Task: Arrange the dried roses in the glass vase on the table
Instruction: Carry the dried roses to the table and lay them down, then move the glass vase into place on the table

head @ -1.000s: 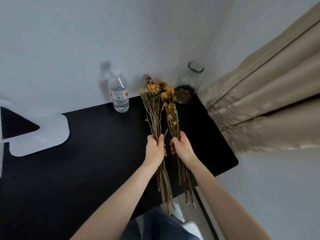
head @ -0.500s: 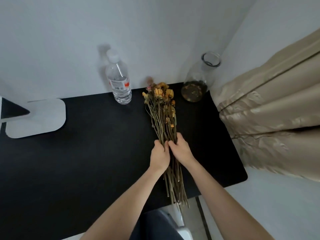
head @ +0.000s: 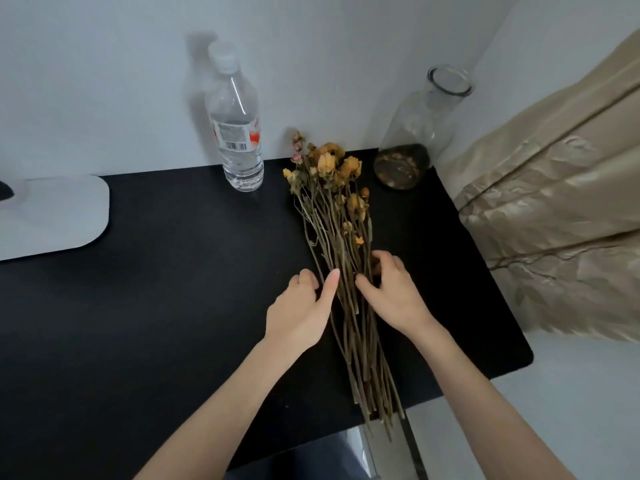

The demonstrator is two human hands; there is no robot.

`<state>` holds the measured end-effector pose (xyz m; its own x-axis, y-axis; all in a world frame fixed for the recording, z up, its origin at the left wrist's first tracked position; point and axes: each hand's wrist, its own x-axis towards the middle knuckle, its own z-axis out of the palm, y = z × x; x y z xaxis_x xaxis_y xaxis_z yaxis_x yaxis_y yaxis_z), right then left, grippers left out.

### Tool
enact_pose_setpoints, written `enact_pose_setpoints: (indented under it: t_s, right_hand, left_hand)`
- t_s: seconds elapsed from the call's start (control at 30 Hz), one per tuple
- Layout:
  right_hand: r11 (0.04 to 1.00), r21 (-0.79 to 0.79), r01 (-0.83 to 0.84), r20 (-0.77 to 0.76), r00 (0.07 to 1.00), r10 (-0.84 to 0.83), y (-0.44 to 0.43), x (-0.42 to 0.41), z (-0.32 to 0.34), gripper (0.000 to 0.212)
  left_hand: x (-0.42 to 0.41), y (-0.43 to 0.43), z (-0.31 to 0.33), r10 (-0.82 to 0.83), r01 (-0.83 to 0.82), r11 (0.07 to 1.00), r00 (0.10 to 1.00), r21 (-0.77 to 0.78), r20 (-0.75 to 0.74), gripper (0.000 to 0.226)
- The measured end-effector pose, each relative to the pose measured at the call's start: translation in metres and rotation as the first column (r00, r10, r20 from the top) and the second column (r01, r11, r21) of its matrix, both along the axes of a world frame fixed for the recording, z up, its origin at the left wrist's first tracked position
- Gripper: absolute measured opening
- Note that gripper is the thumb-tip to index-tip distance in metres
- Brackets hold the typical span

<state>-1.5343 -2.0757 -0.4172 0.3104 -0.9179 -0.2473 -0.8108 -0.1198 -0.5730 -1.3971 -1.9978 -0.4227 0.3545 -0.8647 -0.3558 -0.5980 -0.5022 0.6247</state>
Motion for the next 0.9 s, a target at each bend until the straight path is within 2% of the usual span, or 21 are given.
enact_pose_setpoints:
  t_s: [0.1, 0.17, 0.23, 0.37, 0.47, 0.7, 0.83, 0.9]
  right_hand:
    - [0.973, -0.229, -0.008, -0.06, 0.998, -0.006, 0.01, -0.006, 0.009, 0.047]
    - [0.944, -0.33, -0.007, -0.011, 1.0, 0.004, 0.018, -0.008, 0.014, 0.037]
    - [0.926, -0.376, -0.025, 0.05, 0.998, 0.047, 0.027, -0.008, 0.016, 0.028]
    - [0.889, -0.455, -0.057, 0.132, 0.983, 0.13, 0.045, -0.005, 0.013, 0.02]
    - [0.872, -0.486, -0.061, 0.208, 0.961, 0.184, 0.052, -0.003, 0.006, 0.017]
    - [0.868, -0.489, -0.089, 0.27, 0.93, 0.248, 0.054, -0.013, -0.003, 0.019]
    - [0.907, -0.416, 0.067, 0.439, 0.888, 0.136, 0.009, -0.021, 0.014, 0.018]
    - [0.926, -0.341, 0.163, 0.535, 0.844, 0.049, -0.026, -0.022, 0.028, 0.01]
  left_hand:
    - [0.016, 0.015, 0.001, 0.034, -0.05, 0.988, 0.993, -0.149, -0.114, 0.04]
    - [0.026, 0.026, 0.002, 0.054, -0.11, 0.967, 0.97, -0.228, -0.239, 0.027]
    - [0.036, 0.036, -0.001, 0.06, -0.141, 0.948, 0.959, -0.287, -0.276, 0.015]
    - [0.048, 0.057, -0.012, 0.032, -0.153, 0.91, 0.952, -0.385, -0.303, 0.02]
    - [0.052, 0.068, -0.019, 0.01, -0.156, 0.885, 0.949, -0.44, -0.317, 0.021]
    - [0.041, 0.066, -0.02, 0.001, -0.166, 0.831, 0.955, -0.53, -0.298, 0.02]
    - [0.03, 0.022, 0.005, 0.011, -0.25, 0.779, 0.922, -0.575, -0.386, 0.009]
    - [0.021, -0.009, 0.024, -0.012, -0.283, 0.76, 0.894, -0.585, -0.448, 0.022]
